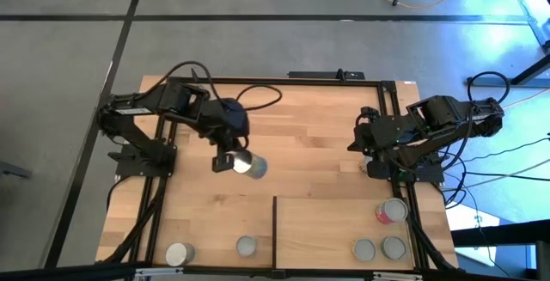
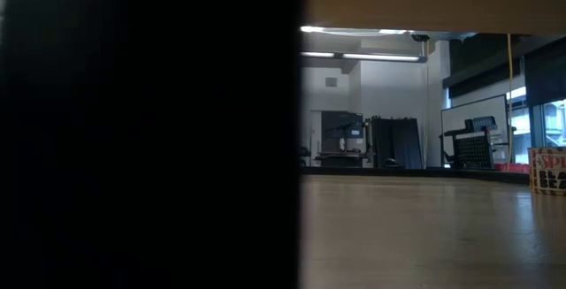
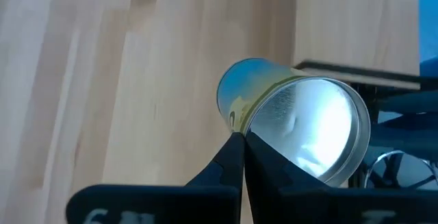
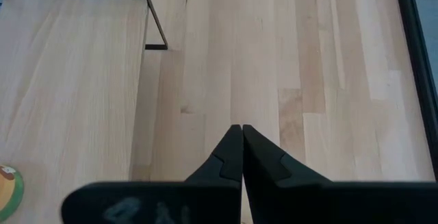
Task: Pick and place cans onto a shelf
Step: Put the top canned cherries on the shelf
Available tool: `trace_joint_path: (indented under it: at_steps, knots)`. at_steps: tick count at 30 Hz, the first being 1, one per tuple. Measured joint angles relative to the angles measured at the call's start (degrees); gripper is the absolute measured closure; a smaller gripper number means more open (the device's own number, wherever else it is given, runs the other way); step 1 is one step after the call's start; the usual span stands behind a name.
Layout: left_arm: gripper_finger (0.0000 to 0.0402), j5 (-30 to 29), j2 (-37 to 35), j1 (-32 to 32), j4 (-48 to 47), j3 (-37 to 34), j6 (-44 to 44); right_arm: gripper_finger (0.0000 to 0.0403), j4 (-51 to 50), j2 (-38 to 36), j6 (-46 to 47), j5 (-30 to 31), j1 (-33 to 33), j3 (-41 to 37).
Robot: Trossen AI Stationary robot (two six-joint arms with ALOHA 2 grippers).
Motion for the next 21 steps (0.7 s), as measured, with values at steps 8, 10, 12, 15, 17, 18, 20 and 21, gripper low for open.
trace_joint_path:
  at_steps: [8, 10, 12, 15, 17, 18, 20, 21]
  knots:
    - [0.0401, 1.0, 8.4, -1.3, 0.3, 11.7, 7.0, 0.0398, 0.0, 0.0, 0.5, 0.0, 0.0, 0.0]
    - [0.0401, 2.7, 10.2, -2.3, 0.3, 14.5, 9.3, 0.0398, 0.0, 0.0, 1.5, 0.0, 0.0, 0.0]
    - [0.0401, 2.8, 12.2, -3.3, 0.7, 17.1, 11.1, 0.0398, 0.0, 0.0, 2.2, 0.0, 0.0, 0.0]
    - [0.0401, 3.0, 15.1, -5.0, 0.8, 20.3, 13.7, 0.0398, 0.0, 0.0, 3.2, 0.4, 0.0, 0.0]
    - [0.0401, 3.0, 17.0, -5.9, 1.6, 21.5, 15.5, 0.0398, 0.0, 0.0, 3.2, 0.5, 0.0, 0.0]
    - [0.0401, 3.0, 17.6, -6.4, 2.6, 21.5, 15.9, 0.0398, 0.0, 0.0, 3.2, 0.4, 0.0, 0.0]
    - [0.0401, 3.0, 18.5, -7.3, 4.9, 21.0, 16.0, 0.0398, 0.0, 0.0, 3.2, 0.5, 0.0, 0.0]
    - [0.0401, 3.0, 19.0, -7.6, 5.7, 21.0, 16.1, 0.0398, 0.0, 0.0, 3.3, 0.5, 0.0, 0.0]
